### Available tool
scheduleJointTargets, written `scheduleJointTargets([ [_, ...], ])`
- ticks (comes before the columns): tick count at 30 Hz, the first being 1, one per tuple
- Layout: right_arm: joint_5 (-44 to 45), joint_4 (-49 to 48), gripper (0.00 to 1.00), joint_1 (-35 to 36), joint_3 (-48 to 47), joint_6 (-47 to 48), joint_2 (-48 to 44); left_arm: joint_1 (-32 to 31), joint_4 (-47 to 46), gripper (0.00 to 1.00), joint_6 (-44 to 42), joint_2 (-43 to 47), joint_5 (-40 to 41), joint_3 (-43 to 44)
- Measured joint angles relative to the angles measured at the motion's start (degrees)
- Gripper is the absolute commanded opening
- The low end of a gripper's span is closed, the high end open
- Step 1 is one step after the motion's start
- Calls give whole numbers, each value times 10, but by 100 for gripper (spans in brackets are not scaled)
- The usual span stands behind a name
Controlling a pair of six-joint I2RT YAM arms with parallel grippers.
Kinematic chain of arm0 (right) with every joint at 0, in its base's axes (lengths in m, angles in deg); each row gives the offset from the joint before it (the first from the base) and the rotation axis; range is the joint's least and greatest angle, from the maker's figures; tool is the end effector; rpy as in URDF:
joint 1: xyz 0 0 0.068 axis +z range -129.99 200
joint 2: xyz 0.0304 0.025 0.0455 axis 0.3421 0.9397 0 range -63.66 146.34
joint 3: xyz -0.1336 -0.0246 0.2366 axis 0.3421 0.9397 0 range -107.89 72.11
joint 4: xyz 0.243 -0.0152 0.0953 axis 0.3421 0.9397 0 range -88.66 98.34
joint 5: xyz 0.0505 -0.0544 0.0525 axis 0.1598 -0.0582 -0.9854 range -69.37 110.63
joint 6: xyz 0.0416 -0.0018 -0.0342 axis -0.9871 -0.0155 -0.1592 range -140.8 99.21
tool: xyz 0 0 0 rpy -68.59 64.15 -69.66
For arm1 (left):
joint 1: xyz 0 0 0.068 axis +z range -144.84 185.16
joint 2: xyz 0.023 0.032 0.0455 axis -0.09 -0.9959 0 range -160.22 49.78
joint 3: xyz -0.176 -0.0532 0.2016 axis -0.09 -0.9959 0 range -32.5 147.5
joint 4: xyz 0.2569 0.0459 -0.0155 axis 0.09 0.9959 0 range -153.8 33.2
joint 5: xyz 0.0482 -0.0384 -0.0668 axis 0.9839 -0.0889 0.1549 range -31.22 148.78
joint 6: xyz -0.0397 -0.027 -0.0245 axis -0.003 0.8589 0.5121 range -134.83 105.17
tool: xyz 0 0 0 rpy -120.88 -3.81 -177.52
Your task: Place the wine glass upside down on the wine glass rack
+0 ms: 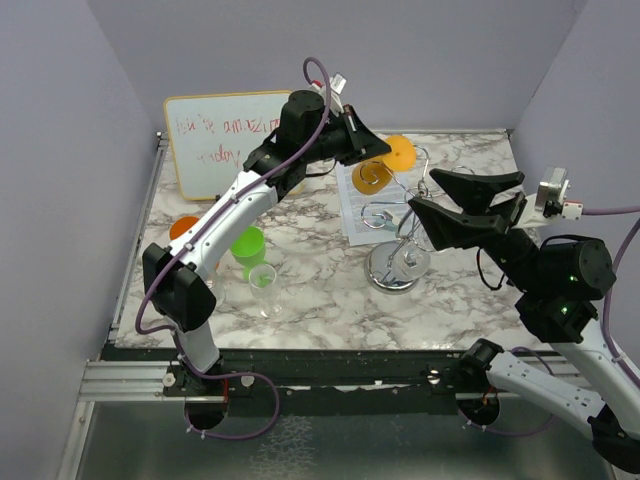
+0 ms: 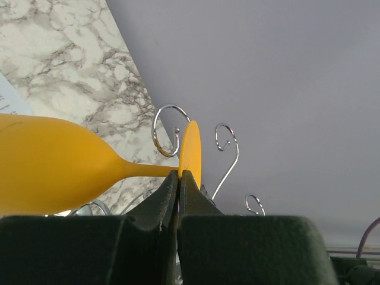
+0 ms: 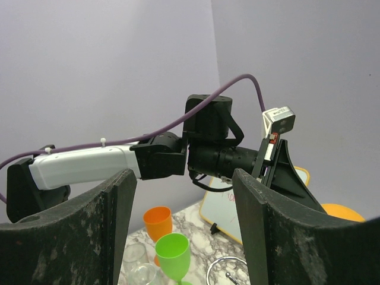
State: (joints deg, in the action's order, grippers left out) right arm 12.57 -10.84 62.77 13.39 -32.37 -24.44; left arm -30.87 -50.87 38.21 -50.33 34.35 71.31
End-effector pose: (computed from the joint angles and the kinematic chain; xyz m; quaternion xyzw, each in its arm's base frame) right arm 0.0842 0.0848 0.4762 -0.1898 0.4516 0.4282 0.7594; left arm 0.3245 -0.2542 0.4320 0.0255 0.7566 -0.5590 0.3383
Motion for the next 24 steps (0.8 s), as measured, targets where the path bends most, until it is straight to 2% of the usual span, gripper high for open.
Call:
scheduleJointTargets([
  [6, 10, 1, 71, 0, 2, 0, 0, -5, -3, 0, 1, -15, -24, 27],
  [24, 27, 1, 71, 0, 2, -3, 1, -17, -50, 0, 66, -29, -38, 21],
])
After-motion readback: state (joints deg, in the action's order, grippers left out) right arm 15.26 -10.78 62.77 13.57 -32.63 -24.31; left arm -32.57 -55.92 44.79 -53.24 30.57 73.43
